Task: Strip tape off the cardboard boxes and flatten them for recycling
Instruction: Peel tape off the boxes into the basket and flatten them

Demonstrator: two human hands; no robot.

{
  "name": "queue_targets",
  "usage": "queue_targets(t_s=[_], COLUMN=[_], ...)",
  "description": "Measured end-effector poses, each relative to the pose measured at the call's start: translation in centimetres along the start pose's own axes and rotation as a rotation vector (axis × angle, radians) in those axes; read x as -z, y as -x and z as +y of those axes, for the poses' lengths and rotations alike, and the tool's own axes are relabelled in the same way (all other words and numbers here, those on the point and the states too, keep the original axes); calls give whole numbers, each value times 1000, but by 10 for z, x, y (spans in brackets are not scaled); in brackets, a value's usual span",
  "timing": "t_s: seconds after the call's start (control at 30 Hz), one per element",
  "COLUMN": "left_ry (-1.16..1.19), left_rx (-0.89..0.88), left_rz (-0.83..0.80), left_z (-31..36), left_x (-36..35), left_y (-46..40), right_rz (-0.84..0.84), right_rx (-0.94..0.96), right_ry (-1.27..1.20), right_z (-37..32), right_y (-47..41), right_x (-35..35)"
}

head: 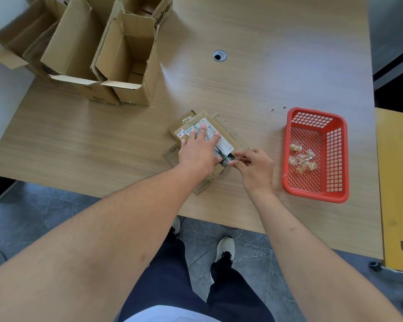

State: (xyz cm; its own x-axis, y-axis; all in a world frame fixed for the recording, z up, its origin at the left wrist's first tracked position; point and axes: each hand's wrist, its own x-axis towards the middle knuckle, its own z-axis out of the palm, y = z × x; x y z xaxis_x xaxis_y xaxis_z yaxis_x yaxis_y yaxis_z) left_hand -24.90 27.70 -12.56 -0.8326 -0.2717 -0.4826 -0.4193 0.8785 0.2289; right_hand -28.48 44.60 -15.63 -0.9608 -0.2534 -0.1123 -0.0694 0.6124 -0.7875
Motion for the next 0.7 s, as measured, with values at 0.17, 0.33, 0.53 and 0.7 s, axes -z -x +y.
queue_targets(t_s=[0.17,0.33,0.53,0.7], left_ry=[2,-3,-8,-17], left_rx=[2,5,3,0], left_rz=[-9,-21,-9,-3], left_z=[0,1,0,0], left_x=[1,2,-1,-1], left_y=[0,0,-2,-2], right_rz=[38,60,126,96], right_rx=[169,317,169,164], right_ry=[97,161,-2,40], right_z=[5,5,-6,-11], right_y=[0,18,26,18], right_x=[-7,-2,0,3])
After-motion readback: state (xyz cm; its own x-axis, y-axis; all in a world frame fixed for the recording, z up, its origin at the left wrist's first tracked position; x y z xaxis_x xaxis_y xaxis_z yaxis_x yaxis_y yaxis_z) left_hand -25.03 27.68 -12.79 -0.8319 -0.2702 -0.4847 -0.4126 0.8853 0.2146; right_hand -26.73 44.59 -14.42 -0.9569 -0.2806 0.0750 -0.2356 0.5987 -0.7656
